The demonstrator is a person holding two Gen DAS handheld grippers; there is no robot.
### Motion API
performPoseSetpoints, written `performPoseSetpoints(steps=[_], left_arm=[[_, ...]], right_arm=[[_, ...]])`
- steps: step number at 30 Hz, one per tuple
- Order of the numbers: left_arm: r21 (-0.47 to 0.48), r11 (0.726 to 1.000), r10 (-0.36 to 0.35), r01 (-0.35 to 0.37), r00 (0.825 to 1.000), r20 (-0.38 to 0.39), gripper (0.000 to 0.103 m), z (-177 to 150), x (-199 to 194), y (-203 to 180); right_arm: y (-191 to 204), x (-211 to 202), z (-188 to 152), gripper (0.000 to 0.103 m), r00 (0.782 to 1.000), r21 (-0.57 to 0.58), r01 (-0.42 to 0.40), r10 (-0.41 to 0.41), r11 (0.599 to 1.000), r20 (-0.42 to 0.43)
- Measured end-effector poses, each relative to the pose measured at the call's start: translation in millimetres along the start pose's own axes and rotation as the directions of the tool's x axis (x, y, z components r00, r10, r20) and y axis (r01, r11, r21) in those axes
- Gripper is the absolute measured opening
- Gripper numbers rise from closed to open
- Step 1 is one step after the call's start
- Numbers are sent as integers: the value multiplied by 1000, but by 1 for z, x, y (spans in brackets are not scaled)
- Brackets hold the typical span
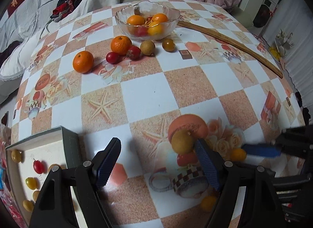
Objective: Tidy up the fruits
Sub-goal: 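Grasp a yellow cherry tomato with each gripper from the table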
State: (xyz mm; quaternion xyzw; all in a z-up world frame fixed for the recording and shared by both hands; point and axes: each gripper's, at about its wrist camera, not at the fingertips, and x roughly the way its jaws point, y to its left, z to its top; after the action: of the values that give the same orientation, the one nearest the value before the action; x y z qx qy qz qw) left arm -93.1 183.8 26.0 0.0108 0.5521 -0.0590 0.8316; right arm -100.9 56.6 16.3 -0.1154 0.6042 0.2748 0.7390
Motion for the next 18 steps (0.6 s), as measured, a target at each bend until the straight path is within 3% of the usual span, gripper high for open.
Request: performPoseSetpoints(steps=[12,18], left_arm=[[-91,995,-25,26,1000,12,80,11,9,-6],[-142,989,-28,28,1000,5,73,3,1,-1]], right_arm=[[-3,0,-5,26,999,25,-37,37,999,12],[-21,-6,-12,23,996,125,-84,83,989,9]])
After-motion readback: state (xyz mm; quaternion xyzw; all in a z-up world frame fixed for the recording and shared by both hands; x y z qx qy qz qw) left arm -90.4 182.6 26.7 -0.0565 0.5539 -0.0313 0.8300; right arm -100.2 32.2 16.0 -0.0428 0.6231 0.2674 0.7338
